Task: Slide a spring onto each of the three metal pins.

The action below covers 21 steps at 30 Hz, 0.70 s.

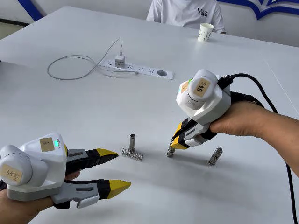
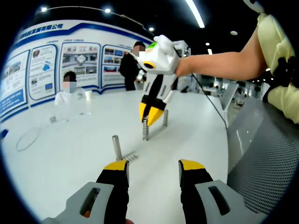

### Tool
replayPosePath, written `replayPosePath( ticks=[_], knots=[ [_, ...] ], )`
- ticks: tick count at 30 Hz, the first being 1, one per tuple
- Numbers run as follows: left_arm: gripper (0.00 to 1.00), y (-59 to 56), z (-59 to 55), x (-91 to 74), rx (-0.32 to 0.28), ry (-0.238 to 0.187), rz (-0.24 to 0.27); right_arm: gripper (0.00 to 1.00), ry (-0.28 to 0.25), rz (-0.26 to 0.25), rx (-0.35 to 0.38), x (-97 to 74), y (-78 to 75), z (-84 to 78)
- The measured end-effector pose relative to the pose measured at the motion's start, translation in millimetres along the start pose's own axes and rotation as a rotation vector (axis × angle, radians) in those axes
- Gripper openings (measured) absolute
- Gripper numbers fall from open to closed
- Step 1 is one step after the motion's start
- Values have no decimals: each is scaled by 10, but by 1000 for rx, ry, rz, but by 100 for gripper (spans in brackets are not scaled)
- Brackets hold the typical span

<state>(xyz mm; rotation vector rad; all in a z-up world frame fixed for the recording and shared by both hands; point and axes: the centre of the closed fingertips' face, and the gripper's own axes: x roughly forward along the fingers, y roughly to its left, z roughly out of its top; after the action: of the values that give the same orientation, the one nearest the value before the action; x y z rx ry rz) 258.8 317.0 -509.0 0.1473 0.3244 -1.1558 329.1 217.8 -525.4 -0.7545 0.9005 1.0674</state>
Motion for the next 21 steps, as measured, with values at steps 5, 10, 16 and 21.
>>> replayPosePath(
  ticks=[5, 10, 16, 21],
  knots=[
    [43, 4, -6, 2, -3, 0, 0, 12, 12, 0, 0, 48, 1, -19],
    [43, 16, -9, 0, -4, -1, 1, 12, 15, 0, 6, 78, -8, -33],
    [43, 18, -19, 2, -6, -2, 0, 13, 17, -2, 12, 104, -10, -46],
    [43, 24, -18, 0, -5, -3, 0, 14, 17, -4, 13, 109, -10, -49]
  ],
)
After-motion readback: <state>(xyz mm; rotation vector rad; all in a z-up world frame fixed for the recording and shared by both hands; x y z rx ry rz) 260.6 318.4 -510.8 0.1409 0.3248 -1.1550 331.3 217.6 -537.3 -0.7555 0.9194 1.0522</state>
